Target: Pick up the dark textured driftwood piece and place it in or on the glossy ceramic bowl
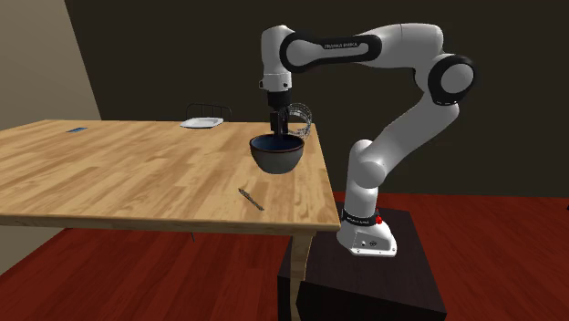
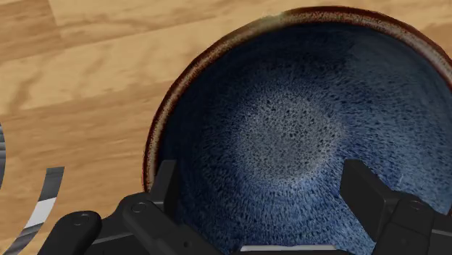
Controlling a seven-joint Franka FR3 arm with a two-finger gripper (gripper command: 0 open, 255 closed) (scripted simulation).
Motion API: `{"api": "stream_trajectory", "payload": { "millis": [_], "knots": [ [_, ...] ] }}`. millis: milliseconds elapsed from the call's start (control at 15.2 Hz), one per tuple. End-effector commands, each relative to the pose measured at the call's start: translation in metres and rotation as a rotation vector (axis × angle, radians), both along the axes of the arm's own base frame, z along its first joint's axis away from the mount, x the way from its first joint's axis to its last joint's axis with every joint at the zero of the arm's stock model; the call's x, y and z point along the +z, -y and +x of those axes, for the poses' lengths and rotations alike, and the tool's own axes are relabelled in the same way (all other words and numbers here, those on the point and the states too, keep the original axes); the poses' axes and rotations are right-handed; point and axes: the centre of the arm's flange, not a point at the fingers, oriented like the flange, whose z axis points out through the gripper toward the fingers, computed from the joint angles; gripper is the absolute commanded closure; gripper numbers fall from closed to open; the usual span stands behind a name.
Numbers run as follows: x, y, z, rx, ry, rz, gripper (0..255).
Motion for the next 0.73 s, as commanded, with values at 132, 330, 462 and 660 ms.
{"api": "stream_trajectory", "payload": {
  "millis": [132, 330, 462, 660],
  "knots": [
    [-0.008, -0.018, -0.008, -0.068, 0.003, 0.035, 0],
    [-0.019, -0.046, -0.018, -0.170, 0.008, 0.088, 0],
    [-0.025, -0.066, -0.023, -0.238, 0.011, 0.123, 0],
    [-0.033, -0.096, -0.028, -0.341, 0.015, 0.176, 0]
  ]
}}
